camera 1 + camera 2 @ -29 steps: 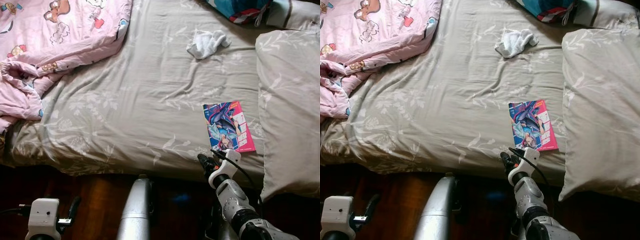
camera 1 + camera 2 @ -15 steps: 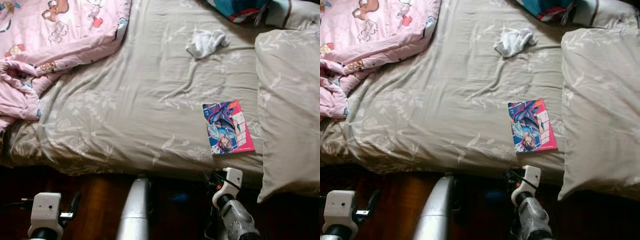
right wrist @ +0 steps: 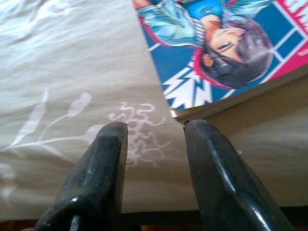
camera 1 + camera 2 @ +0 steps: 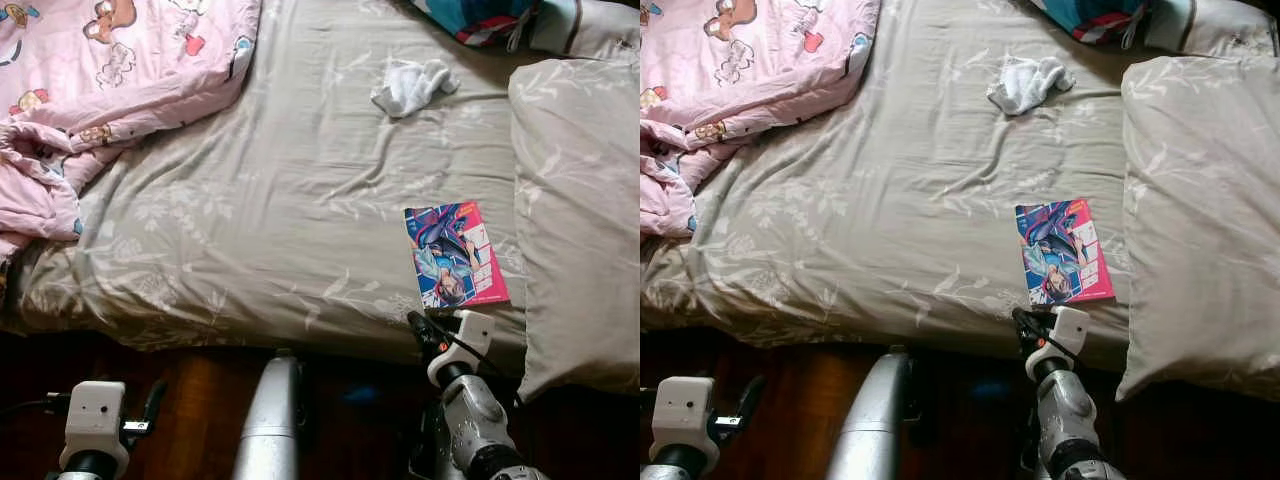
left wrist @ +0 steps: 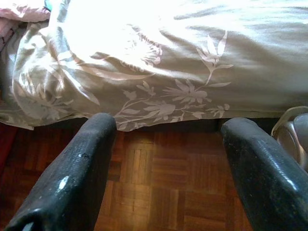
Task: Clean up the room
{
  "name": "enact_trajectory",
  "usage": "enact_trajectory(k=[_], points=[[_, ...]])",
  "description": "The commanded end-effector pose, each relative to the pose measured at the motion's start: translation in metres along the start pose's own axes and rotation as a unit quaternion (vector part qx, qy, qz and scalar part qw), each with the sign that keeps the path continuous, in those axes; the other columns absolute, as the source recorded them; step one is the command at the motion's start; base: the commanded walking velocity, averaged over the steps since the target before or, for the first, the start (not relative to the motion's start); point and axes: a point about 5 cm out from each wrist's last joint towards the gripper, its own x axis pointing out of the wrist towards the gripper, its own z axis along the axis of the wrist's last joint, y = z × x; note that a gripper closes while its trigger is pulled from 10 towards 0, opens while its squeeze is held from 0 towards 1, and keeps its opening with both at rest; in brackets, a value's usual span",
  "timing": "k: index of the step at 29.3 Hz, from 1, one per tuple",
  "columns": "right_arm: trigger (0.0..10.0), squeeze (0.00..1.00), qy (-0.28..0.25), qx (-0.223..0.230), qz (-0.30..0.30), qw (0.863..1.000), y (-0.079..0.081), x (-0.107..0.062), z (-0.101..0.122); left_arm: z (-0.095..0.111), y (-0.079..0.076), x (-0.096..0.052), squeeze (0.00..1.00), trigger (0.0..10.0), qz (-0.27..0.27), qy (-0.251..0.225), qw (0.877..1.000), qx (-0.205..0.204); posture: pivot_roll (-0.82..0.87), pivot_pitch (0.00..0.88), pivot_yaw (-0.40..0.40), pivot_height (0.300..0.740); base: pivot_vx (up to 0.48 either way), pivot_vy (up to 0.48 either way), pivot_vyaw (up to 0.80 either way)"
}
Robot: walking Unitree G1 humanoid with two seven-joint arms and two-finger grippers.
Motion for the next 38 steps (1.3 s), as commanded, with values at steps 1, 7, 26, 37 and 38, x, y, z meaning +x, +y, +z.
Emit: enact_trajectory(k=[1,7,26,37,38], points=[[10.0,0.00,0.034,0.020,-0.030,0.999,-0.006,-0.008,-0.017,-0.013,0.008,-0.008,0.00,10.0,0.008,0.030,1.000,0.007,0.34,0.405,0.119,0.645,0.000,0.000,0.00],[10.0,0.00,0.036,0.018,-0.056,0.998,-0.013,-0.011,-0.019,-0.013,0.009,-0.011,0.00,10.0,0.009,0.031,0.999,0.007,0.34,0.409,0.123,0.645,0.000,0.000,0.00],[10.0,0.00,0.029,0.054,-0.070,0.996,-0.017,-0.009,-0.014,-0.010,0.007,-0.016,0.00,10.0,-0.002,0.031,0.999,0.013,0.36,0.433,0.152,0.645,0.000,0.000,0.00],[10.0,0.00,0.022,0.056,-0.063,0.996,-0.010,-0.002,-0.007,-0.008,0.011,-0.021,0.00,10.0,-0.004,0.035,0.999,0.020,0.39,0.457,0.170,0.645,0.000,0.000,0.00],[10.0,0.00,0.021,0.056,-0.066,0.996,-0.011,-0.002,-0.007,-0.008,0.012,-0.022,0.00,10.0,-0.003,0.036,0.999,0.021,0.40,0.459,0.176,0.645,0.000,0.000,0.00]])
